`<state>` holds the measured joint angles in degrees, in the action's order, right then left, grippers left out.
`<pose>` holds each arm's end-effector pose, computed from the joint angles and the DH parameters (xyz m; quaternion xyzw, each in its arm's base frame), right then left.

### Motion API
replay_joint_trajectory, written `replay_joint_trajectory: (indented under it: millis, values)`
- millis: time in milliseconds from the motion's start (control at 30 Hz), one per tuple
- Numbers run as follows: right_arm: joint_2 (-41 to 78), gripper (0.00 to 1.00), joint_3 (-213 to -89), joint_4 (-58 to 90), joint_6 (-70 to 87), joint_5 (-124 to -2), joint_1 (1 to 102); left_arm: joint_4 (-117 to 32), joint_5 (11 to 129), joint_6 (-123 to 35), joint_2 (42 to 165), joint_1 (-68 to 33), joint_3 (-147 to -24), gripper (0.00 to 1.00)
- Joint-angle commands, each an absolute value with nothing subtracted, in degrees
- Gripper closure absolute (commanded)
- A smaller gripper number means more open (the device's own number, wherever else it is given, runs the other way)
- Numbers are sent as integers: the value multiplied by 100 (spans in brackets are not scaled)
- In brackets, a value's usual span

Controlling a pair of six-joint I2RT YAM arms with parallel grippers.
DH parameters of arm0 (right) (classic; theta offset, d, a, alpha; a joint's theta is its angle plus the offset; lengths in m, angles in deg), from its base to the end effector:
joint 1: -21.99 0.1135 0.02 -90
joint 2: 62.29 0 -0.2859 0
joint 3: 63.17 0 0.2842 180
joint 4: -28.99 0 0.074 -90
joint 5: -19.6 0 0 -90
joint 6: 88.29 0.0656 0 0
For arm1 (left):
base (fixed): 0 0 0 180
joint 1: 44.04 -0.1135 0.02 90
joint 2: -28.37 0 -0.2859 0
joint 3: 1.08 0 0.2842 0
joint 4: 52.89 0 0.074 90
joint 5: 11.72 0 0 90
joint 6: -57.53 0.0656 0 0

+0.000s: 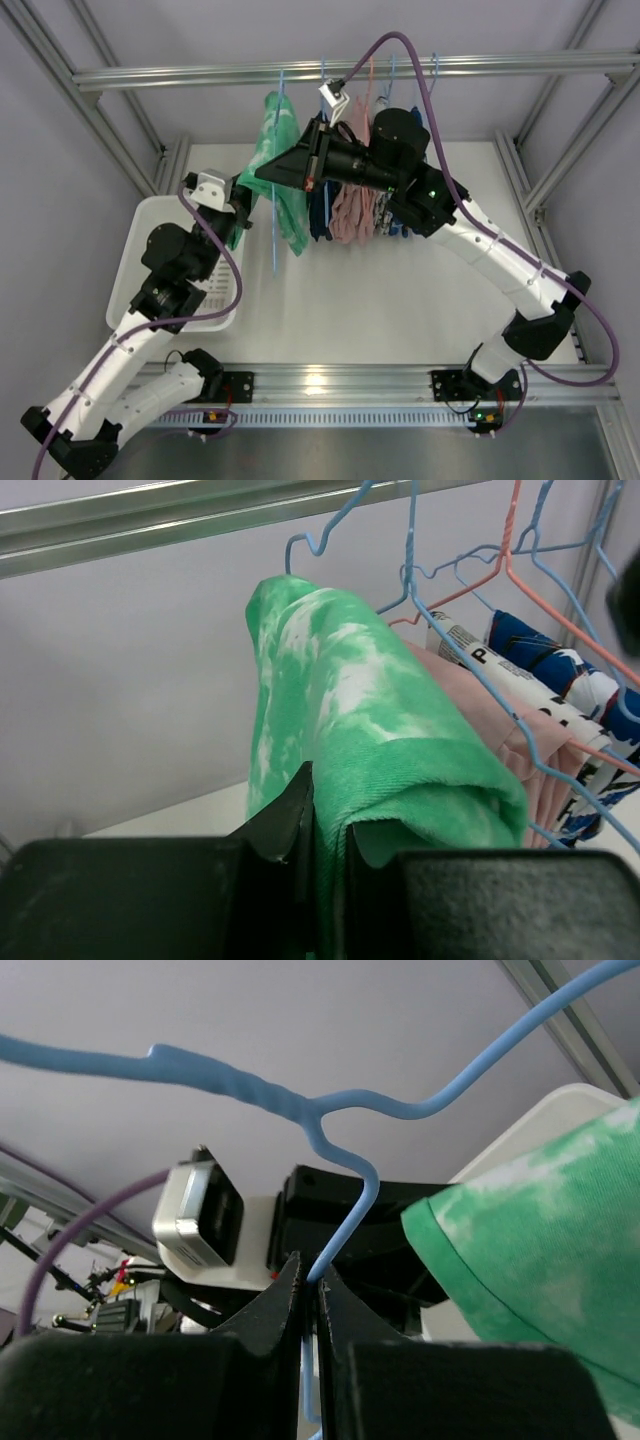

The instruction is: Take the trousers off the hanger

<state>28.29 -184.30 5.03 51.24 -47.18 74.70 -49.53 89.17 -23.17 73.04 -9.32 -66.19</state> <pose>0.2224 0.3347 0.5593 -0.1683 0.6473 0.6533 0.3548 0.1840 -0.1124 0.4544 0.1510 0.5771 -0.1211 0.7934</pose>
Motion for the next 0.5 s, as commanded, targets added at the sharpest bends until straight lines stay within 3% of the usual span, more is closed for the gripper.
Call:
replay_joint_trajectory:
  millis: [0, 467]
  values:
    - [2367, 100, -18111, 1188, 4653, -4676, 7499, -4925, 8707, -3096, 7284, -923, -7407, 100]
    - [1918, 100, -16782, 1118, 4284, -4825, 7393, -4379, 8487, -3994, 7759, -923, -8990, 100]
